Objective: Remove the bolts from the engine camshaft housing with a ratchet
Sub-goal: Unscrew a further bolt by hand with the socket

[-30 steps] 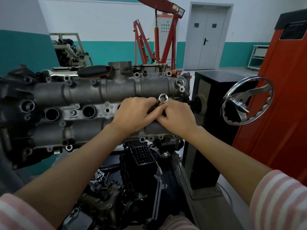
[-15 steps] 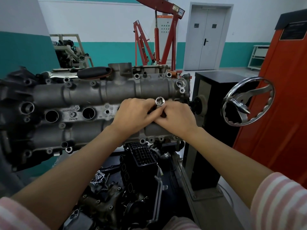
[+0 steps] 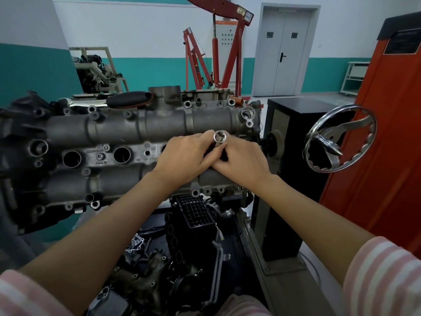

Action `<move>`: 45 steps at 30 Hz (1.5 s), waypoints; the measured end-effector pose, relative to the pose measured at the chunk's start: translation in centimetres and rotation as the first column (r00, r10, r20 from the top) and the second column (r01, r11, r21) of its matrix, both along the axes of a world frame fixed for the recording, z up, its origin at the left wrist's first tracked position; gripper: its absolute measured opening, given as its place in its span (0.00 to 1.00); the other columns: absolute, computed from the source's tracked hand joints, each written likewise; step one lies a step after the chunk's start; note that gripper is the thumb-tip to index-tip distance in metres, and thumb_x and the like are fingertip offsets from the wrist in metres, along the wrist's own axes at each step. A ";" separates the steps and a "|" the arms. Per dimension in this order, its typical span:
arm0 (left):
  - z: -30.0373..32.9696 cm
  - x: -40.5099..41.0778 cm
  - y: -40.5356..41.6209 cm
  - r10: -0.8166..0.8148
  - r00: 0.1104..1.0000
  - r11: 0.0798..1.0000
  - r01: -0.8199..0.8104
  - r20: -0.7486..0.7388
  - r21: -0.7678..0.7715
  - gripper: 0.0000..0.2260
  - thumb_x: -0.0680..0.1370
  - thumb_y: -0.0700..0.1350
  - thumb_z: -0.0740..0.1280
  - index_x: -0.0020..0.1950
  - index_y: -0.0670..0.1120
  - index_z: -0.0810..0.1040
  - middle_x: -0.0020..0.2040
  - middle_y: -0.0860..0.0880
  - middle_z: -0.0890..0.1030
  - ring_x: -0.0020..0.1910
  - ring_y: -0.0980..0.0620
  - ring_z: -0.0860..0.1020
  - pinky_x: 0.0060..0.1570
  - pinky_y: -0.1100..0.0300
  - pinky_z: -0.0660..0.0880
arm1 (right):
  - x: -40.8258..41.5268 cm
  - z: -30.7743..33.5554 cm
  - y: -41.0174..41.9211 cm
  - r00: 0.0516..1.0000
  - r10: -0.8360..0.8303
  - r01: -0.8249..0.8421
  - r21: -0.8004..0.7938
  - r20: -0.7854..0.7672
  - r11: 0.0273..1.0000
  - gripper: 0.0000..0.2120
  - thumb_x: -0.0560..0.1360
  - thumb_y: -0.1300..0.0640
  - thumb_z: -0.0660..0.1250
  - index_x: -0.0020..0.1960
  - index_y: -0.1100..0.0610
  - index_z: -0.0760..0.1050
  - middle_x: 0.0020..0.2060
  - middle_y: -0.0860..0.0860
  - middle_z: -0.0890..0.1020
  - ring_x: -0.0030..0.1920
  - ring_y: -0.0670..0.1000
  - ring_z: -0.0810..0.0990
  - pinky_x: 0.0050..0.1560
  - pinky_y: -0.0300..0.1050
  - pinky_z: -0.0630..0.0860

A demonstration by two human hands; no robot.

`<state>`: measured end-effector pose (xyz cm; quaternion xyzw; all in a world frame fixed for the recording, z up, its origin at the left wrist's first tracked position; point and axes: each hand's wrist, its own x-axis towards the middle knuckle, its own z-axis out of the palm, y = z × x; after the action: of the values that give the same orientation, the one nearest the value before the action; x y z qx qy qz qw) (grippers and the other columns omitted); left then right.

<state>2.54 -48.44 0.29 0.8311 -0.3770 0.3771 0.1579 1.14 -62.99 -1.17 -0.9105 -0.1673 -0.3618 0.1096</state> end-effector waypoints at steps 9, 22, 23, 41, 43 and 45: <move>-0.1 0.0 0.1 -0.008 1.000 1.000 0.008 -0.017 -0.018 0.21 0.76 0.58 0.53 0.31 0.45 0.69 0.26 0.46 0.75 0.25 0.46 0.73 0.26 0.59 0.63 | -0.7 0.0 0.2 0.996 0.057 -0.059 0.041 0.066 0.997 0.08 0.73 0.54 0.66 0.39 0.58 0.78 0.33 0.51 0.81 0.34 0.55 0.79 0.33 0.40 0.62; 0.0 -0.2 0.0 0.000 0.999 1.000 0.000 -0.042 -0.016 0.18 0.74 0.57 0.50 0.35 0.45 0.68 0.28 0.52 0.70 0.26 0.48 0.71 0.27 0.59 0.63 | -0.4 0.0 0.1 1.000 0.019 -0.019 -0.002 -0.001 1.000 0.12 0.74 0.48 0.63 0.39 0.55 0.68 0.30 0.45 0.71 0.33 0.52 0.76 0.30 0.43 0.66; 0.0 -0.2 0.1 -0.001 0.999 1.000 0.000 -0.052 -0.018 0.20 0.74 0.57 0.50 0.35 0.43 0.69 0.27 0.51 0.71 0.26 0.47 0.72 0.27 0.58 0.63 | -0.4 0.0 0.2 0.999 0.032 -0.033 0.021 0.011 0.999 0.11 0.73 0.49 0.65 0.36 0.54 0.69 0.29 0.46 0.72 0.32 0.51 0.76 0.31 0.42 0.64; 0.0 -0.2 0.1 0.008 0.998 1.000 -0.008 -0.066 -0.003 0.25 0.75 0.59 0.49 0.37 0.41 0.73 0.29 0.48 0.75 0.28 0.47 0.73 0.27 0.56 0.66 | -0.3 0.1 0.0 1.000 0.018 -0.018 0.011 -0.007 1.000 0.14 0.74 0.46 0.61 0.45 0.57 0.72 0.35 0.50 0.79 0.35 0.50 0.77 0.31 0.43 0.68; 0.1 -0.2 0.1 0.016 0.997 1.000 -0.014 -0.073 0.020 0.28 0.75 0.61 0.47 0.39 0.41 0.75 0.31 0.47 0.77 0.30 0.47 0.75 0.30 0.52 0.69 | -0.5 0.1 0.1 1.000 0.029 -0.029 0.020 0.008 0.999 0.13 0.74 0.47 0.62 0.43 0.57 0.76 0.34 0.51 0.80 0.36 0.51 0.78 0.32 0.43 0.69; 0.2 -0.1 0.1 0.029 0.997 0.999 -0.027 -0.076 0.033 0.29 0.75 0.62 0.45 0.41 0.42 0.76 0.32 0.48 0.78 0.31 0.48 0.76 0.32 0.51 0.71 | -0.6 0.0 0.2 0.997 0.061 -0.063 0.039 0.057 0.997 0.11 0.74 0.51 0.65 0.40 0.58 0.77 0.32 0.52 0.80 0.33 0.53 0.78 0.31 0.41 0.65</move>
<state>2.43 -48.36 0.44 0.8526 -0.3650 0.3411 0.1534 0.55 -62.81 -1.19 -0.8921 -0.1911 -0.3866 0.1345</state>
